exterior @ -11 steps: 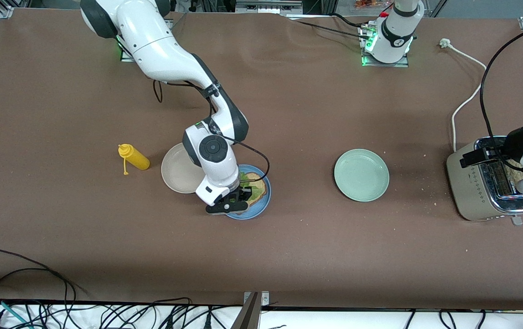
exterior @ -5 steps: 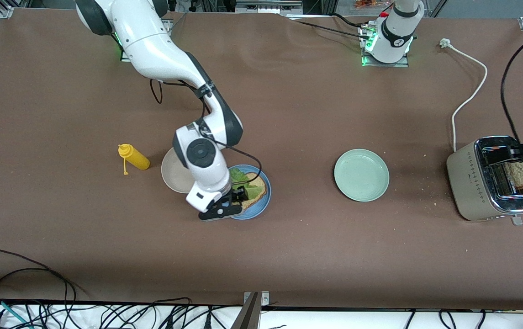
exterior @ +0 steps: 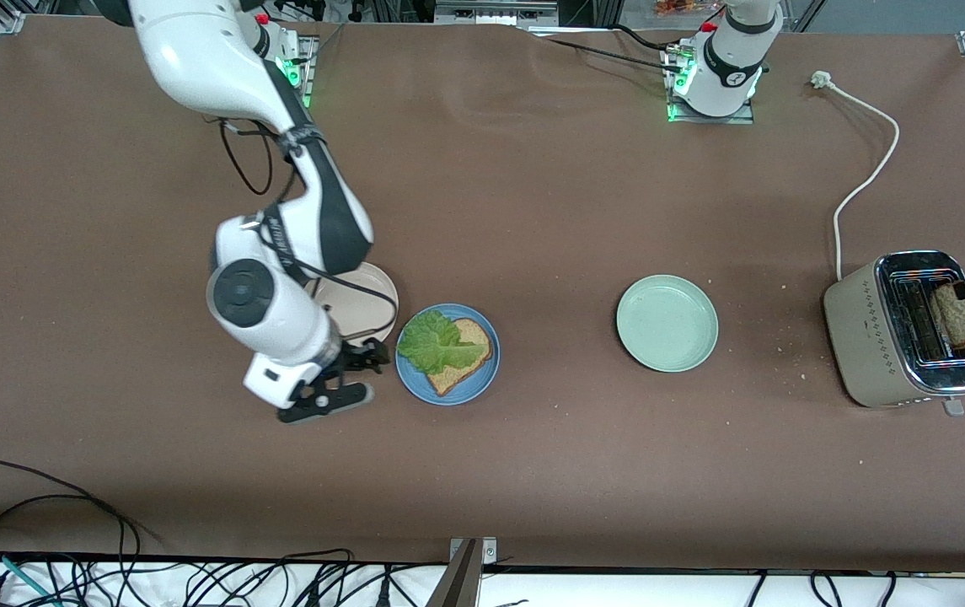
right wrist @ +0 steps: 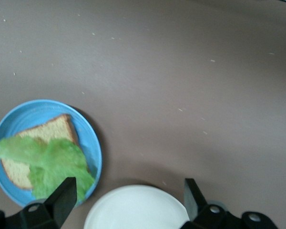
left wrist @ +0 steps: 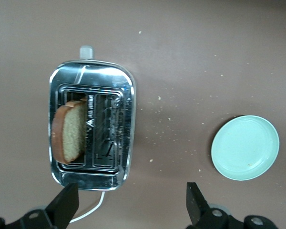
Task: Make sandwich in blue plate with both arms
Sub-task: 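Open the right gripper to drop the lettuce onto the bread, then withdraw the right gripper while the left gripper grasps the toaster bread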
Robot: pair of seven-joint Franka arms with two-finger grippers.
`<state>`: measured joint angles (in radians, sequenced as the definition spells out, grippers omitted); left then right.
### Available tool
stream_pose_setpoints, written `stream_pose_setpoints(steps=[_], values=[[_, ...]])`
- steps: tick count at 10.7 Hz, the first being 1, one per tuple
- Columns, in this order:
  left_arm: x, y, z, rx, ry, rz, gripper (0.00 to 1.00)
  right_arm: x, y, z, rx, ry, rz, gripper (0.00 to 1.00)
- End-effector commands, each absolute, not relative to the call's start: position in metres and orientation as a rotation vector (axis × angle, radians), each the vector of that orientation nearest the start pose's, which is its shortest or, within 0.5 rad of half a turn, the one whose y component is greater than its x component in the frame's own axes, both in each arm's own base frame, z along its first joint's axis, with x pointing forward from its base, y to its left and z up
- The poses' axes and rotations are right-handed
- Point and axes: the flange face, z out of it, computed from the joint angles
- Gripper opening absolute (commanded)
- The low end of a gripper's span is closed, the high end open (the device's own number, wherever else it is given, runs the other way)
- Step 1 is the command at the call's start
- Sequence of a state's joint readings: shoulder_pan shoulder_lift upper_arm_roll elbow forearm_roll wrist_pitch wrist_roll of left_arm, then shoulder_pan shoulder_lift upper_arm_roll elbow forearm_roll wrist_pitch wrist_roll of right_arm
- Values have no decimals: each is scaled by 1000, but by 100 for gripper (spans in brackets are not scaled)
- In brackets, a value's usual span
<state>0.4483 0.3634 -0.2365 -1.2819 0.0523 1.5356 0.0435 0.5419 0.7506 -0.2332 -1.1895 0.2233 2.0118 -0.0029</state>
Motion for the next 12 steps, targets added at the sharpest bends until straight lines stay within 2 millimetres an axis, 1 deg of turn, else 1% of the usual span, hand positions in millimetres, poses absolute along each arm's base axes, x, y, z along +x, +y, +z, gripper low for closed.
stream_pose_setpoints(steps=[1, 2, 3, 4, 5, 6, 7, 8, 9, 10, 11, 12], values=[[634, 209, 523, -3099, -273, 106, 99, 668, 227, 426, -3012, -474, 40, 100], [637, 216, 510, -3076, -266, 133, 99, 659, 212, 448, -3031, -488, 58, 100], [640, 221, 505, -3062, -258, 113, 99, 650, 192, 466, -3051, -488, 66, 100], [640, 230, 497, -3064, -267, 117, 99, 637, 177, 487, -3053, -519, 60, 100], [641, 235, 486, -3070, -274, 141, 99, 624, 152, 508, -3044, -519, 75, 100], [641, 243, 472, -3075, -286, 170, 98, 611, 132, 529, -3034, -523, 86, 100], [640, 254, 462, -3081, -308, 187, 96, 599, 117, 549, -3036, -514, 97, 100], [641, 261, 453, -3082, -320, 182, 97, 589, 104, 565, -3035, -499, 80, 100], [642, 263, 447, -3083, -324, 190, 97, 578, 95, 575, -3039, -491, 61, 100], [642, 263, 441, -3086, -325, 206, 97, 564, 90, 583, -3044, -480, 53, 100], [642, 266, 428, -3092, -327, 239, 97, 555, 86, 584, -3050, -467, 49, 100], [639, 273, 421, -3096, -346, 259, 97, 555, 78, 580, -3053, -438, 44, 100]])
